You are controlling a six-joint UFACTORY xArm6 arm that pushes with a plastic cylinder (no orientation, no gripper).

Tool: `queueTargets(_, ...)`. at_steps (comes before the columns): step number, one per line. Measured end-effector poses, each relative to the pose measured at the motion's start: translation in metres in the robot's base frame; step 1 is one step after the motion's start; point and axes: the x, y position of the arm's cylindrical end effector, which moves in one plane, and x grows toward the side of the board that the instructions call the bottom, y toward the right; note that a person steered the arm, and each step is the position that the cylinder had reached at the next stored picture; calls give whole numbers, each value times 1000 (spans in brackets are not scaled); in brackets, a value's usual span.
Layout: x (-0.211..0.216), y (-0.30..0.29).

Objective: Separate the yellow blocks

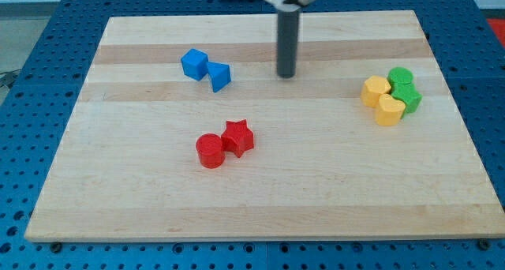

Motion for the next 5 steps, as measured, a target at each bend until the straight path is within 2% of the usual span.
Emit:
queueTargets(1, -21, 40)
queueTargets(3, 9, 110)
queueTargets(5, 19, 122)
